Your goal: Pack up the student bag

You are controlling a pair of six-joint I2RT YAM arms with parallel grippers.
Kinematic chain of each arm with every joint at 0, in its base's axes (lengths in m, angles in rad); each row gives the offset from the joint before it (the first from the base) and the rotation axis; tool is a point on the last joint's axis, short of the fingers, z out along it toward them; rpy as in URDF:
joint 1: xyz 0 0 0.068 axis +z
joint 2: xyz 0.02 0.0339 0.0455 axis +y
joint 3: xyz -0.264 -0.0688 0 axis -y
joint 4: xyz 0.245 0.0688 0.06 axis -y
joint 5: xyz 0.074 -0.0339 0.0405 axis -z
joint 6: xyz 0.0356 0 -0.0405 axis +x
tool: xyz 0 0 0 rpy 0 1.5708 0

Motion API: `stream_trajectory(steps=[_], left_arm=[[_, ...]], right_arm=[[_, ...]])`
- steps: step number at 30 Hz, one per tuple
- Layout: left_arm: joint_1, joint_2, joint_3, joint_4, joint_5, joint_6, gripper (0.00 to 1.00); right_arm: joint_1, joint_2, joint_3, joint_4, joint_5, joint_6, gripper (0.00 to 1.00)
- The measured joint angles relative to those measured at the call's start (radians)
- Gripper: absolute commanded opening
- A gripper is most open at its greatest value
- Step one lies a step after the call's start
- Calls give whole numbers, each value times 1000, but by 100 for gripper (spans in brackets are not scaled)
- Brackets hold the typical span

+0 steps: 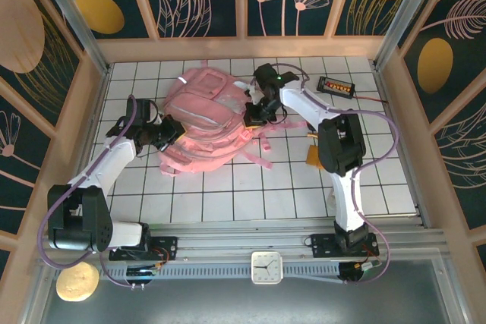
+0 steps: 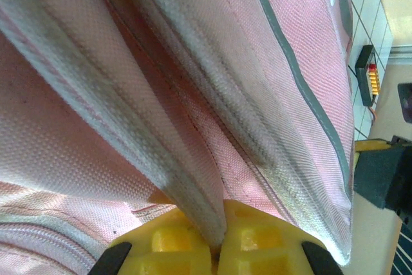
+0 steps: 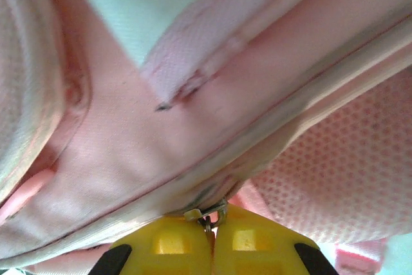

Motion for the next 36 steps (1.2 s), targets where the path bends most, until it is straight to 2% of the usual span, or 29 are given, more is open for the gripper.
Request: stream_trajectory(steps=[6,13,15,17,19,20,21,22,28,32,36], left_arm=[[0,0,0,4,6,5,0],[0,0,0,13,23,5,0],[0,0,0,18,30,3,0],[2,0,-6,31,33,-2,0],[14,0,-26,54,42,-14,0],[17,0,-39,62,45,-22,7],[23,-2,-51,65,44,-28,20],[28,-6,-61,68,43,-32,28],[39,-97,-80,31,36,-45,57],[39,-195,-79,11,33,-59,60],[39,-227,-78,27,42,-115,60]], right_arm=[[-12,48,82,-66,-10,-26,0],[-23,52,92,-76,-16,-46,1],[-26,52,92,-76,-23,-45,15],[-31,52,88,-75,-8,-46,25],[-50,47,61,-62,-2,-47,41],[-60,38,37,-49,7,-44,46],[-72,27,9,-42,30,-39,52],[-85,15,-14,-35,40,-40,55],[-132,-112,-119,-4,71,-1,56],[-97,-183,-114,37,56,41,58],[-27,-183,-42,81,45,59,61]])
